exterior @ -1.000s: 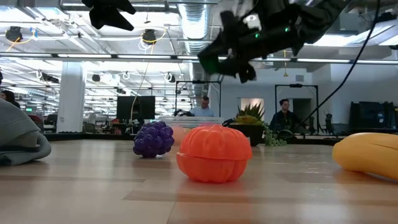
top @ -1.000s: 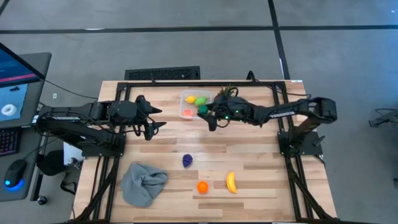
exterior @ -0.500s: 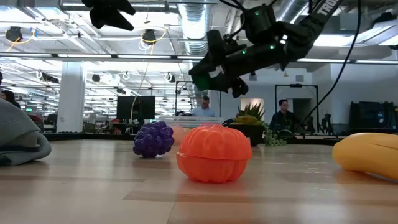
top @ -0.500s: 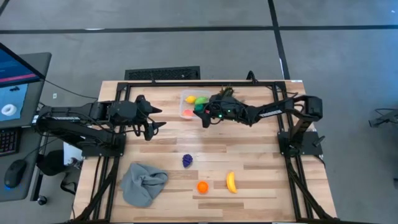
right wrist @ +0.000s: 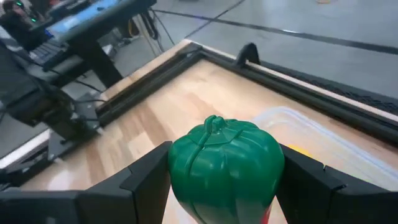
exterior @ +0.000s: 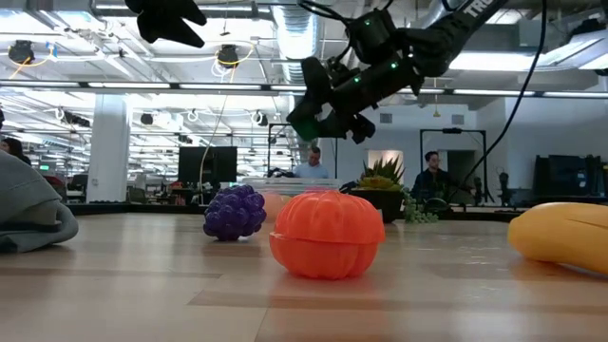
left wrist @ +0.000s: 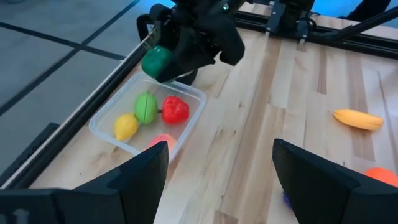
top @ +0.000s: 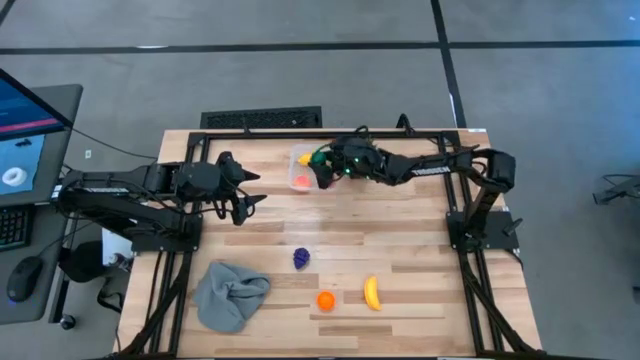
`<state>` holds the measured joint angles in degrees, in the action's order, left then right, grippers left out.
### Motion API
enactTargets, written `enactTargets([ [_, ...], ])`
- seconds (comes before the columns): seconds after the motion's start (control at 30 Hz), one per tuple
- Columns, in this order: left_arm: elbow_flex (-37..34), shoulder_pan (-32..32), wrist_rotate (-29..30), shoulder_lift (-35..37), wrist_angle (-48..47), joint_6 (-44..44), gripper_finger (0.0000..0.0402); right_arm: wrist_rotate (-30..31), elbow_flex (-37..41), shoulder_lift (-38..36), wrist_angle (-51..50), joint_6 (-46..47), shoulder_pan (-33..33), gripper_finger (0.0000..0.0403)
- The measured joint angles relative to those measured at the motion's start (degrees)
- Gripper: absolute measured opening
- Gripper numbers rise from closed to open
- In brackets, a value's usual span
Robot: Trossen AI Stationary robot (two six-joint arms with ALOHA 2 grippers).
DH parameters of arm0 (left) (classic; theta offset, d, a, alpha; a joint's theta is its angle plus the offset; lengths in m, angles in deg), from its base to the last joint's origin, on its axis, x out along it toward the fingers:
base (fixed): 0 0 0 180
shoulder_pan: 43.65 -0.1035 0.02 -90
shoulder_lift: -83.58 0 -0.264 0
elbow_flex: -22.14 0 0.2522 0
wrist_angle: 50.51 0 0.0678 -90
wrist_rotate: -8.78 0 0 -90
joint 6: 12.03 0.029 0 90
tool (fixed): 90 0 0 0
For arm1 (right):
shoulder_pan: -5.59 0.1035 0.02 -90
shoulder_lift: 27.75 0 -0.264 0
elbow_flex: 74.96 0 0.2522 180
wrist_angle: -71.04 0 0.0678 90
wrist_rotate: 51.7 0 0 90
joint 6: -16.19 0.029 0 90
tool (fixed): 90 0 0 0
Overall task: Pick and placing Produce into tupperware
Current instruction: Put the green bell pepper into the transparent container
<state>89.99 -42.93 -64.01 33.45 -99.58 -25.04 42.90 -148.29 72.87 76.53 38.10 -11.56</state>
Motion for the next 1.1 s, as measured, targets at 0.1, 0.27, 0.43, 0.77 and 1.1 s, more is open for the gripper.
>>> enactTargets([
  [0.1, 0.0, 0.0, 0.13, 0.0, 0.02, 0.57, 0.0278, 0.0, -1.56, 0.04, -2.83, -1.79, -0.74, 0.0269],
  [0.27, 0.0, 0.01, 1.24, 0.0, 0.04, 1.04, 0.0278, -0.52, -4.12, 0.04, -8.57, -5.43, -1.38, 0.0269],
  [0.43, 0.0, -0.01, 1.64, 0.0, 0.08, 1.43, 0.0278, -0.84, -4.64, 0.04, -9.18, -6.5, -1.75, 0.0269],
  [0.77, 0.0, -0.01, 1.64, 0.0, 0.11, 1.42, 0.0278, -1.82, -4.63, 0.04, -10.04, -7.43, -3.15, 0.0269],
  [1.1, 0.0, -0.01, 1.64, 0.0, 0.12, 1.38, 0.0278, -3.22, -4.63, 0.04, -10.64, -10.45, -3.58, 0.0269],
])
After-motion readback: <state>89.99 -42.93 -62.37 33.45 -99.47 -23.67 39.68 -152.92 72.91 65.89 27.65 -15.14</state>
